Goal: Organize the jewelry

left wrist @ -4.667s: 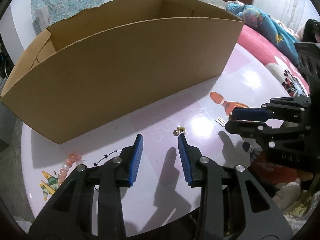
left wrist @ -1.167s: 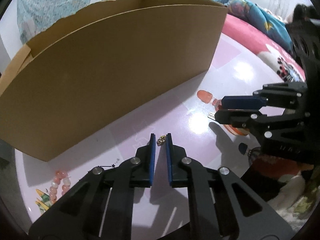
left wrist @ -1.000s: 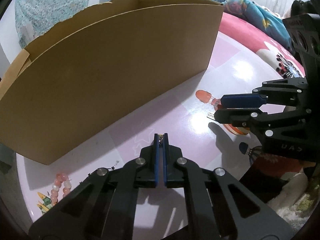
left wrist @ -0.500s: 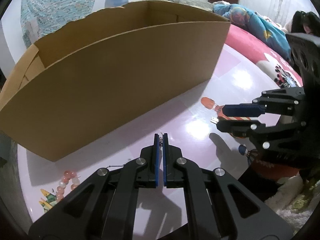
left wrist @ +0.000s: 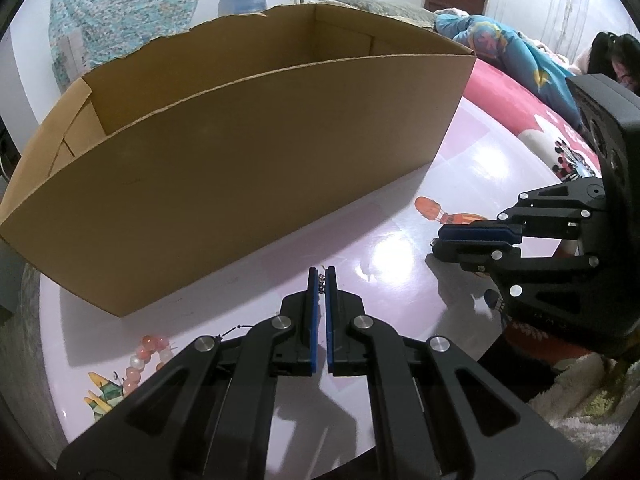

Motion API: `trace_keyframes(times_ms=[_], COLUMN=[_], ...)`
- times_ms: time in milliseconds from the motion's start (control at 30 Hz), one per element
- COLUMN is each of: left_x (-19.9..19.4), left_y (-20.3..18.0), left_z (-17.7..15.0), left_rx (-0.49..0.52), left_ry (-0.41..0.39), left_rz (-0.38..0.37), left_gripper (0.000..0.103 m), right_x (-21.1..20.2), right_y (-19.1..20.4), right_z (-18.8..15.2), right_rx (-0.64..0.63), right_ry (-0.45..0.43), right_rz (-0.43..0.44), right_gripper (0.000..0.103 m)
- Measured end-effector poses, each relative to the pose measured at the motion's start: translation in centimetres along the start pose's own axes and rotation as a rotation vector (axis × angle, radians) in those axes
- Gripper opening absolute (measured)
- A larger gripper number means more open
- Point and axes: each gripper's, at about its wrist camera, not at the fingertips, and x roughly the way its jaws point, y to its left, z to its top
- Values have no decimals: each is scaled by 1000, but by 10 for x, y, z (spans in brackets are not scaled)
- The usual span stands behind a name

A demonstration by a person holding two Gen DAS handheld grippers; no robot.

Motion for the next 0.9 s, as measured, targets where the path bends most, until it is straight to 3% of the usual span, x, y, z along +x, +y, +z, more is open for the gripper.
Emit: trace_keyframes(times_ms=[133,567,700,900], left_x=[-3,-39,-64,-104], left_y=[1,1,6,14], left_z=[-1,4,13,44], left_rx=[-11,-14,-39,-33], left_ry=[-5,-86,-162,-299], left_rz=[3,20,-12,-26], left_gripper=[2,2,2,2], right_x=[1,-20,-49,-99], right_y=[-13,-9,-7,-8], right_z=[2,5,19,62], right_rx=[48,40,26,-11], right_ry=[-6,-94,-173,-360], right_rz=[52,52,55,65], right_gripper=[5,5,5,5])
